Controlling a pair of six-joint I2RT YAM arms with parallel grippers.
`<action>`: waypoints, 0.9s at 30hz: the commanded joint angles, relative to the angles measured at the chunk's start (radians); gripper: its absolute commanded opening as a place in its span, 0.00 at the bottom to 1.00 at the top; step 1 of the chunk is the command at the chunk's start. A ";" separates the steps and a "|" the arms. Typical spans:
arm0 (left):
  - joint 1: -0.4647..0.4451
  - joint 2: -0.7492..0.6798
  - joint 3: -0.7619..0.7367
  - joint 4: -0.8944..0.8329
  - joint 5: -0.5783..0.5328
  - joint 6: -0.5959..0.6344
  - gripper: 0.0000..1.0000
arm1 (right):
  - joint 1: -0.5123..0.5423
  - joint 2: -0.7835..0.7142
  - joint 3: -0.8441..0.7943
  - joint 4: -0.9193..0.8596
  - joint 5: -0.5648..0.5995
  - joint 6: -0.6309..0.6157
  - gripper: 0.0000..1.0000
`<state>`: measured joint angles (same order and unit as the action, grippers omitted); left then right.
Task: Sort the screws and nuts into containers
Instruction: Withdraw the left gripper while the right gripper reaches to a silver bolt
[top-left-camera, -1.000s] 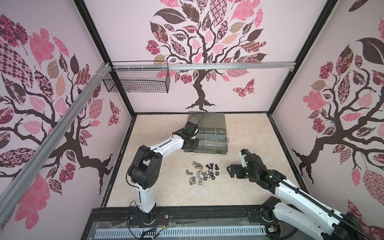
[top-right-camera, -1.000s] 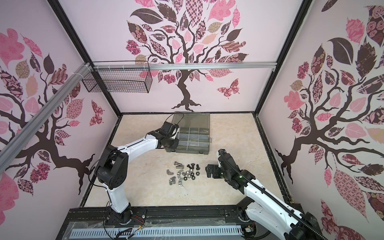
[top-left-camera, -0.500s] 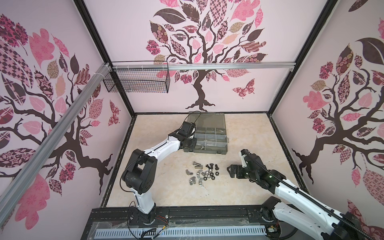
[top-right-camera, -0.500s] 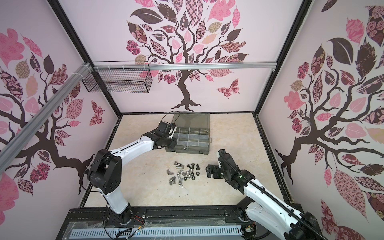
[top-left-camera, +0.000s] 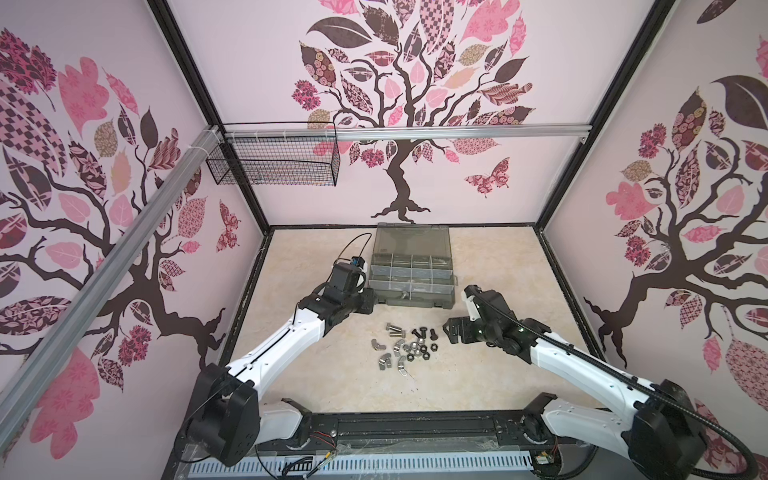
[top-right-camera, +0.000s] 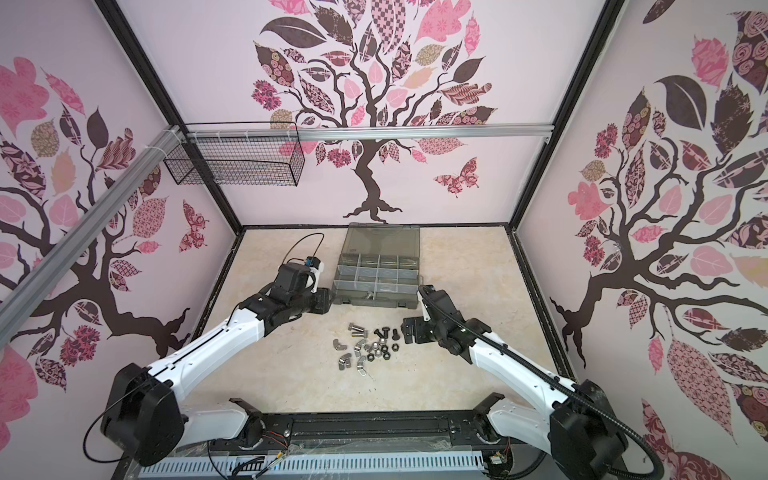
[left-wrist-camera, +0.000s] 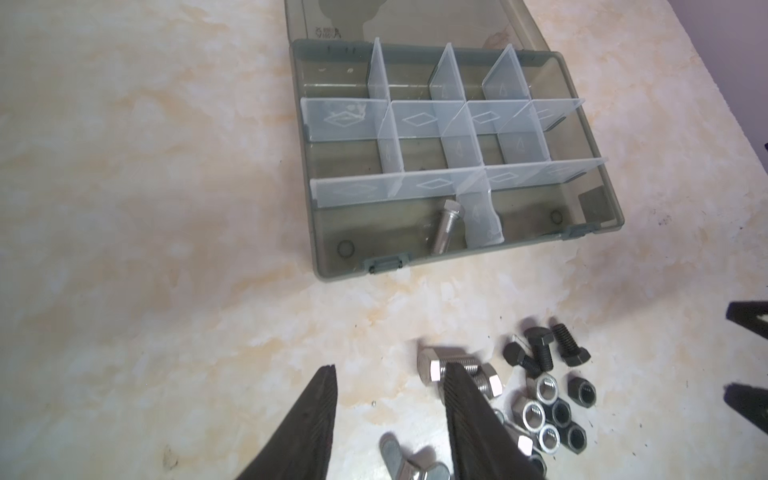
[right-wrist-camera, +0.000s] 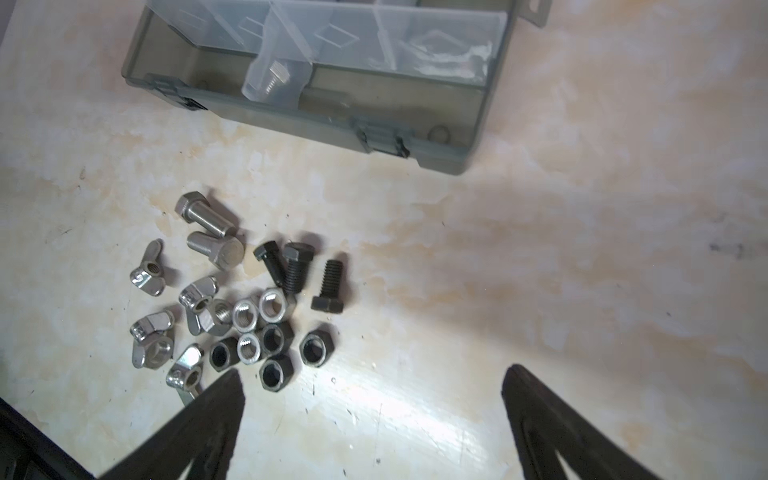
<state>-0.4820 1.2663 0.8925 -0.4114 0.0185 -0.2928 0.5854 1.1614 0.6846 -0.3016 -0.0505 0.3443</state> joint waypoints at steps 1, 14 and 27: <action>0.008 -0.071 -0.050 -0.005 -0.017 -0.040 0.46 | 0.056 0.104 0.103 0.045 0.004 -0.088 1.00; 0.010 -0.311 -0.173 -0.072 -0.026 -0.128 0.46 | 0.276 0.617 0.538 -0.014 0.031 -0.306 0.97; 0.010 -0.462 -0.245 -0.142 -0.032 -0.156 0.44 | 0.279 0.750 0.658 -0.062 0.042 -0.375 0.79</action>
<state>-0.4763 0.8265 0.6762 -0.5266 -0.0139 -0.4305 0.8619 1.8572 1.2911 -0.3176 -0.0132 -0.0097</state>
